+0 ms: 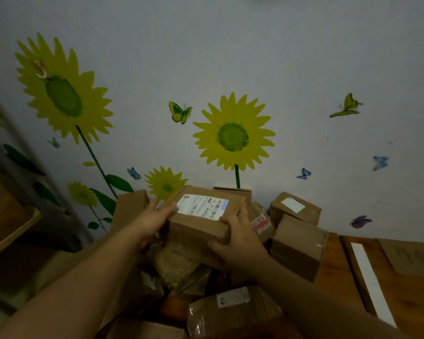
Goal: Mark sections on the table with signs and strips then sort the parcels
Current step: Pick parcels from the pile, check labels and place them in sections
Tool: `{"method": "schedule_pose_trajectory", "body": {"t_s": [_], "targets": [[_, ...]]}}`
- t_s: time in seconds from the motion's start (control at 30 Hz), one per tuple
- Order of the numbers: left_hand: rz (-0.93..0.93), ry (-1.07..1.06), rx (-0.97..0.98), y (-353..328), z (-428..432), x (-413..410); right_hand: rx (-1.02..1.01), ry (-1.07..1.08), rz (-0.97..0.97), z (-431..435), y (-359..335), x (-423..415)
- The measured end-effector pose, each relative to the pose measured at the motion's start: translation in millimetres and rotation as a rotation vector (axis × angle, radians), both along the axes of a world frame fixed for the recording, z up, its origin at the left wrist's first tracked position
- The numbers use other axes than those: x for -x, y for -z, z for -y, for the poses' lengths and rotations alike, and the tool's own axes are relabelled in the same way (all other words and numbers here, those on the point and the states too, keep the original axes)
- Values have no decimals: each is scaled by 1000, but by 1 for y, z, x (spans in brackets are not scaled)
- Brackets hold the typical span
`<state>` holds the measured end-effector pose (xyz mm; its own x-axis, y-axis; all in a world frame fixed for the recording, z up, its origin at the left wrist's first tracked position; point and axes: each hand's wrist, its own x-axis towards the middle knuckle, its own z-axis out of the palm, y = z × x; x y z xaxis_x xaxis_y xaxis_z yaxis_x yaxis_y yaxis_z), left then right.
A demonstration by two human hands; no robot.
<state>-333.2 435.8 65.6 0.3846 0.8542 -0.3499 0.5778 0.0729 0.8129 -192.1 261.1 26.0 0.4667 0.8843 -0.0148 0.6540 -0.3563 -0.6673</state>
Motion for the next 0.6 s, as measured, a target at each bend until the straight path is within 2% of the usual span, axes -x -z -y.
{"method": "schedule_pose_trajectory", "body": {"t_s": [0.1, 0.23, 0.43, 0.6], "targets": [[35, 27, 57, 2, 6, 9, -25, 88, -169, 12, -3, 13], [215, 73, 101, 4, 30, 28, -128, 141, -331, 27, -21, 34], [555, 56, 45, -4, 73, 69, -464, 97, -375, 62, -59, 66], [610, 148, -124, -29, 113, 91, -563, 154, -347, 90, -81, 89]]}}
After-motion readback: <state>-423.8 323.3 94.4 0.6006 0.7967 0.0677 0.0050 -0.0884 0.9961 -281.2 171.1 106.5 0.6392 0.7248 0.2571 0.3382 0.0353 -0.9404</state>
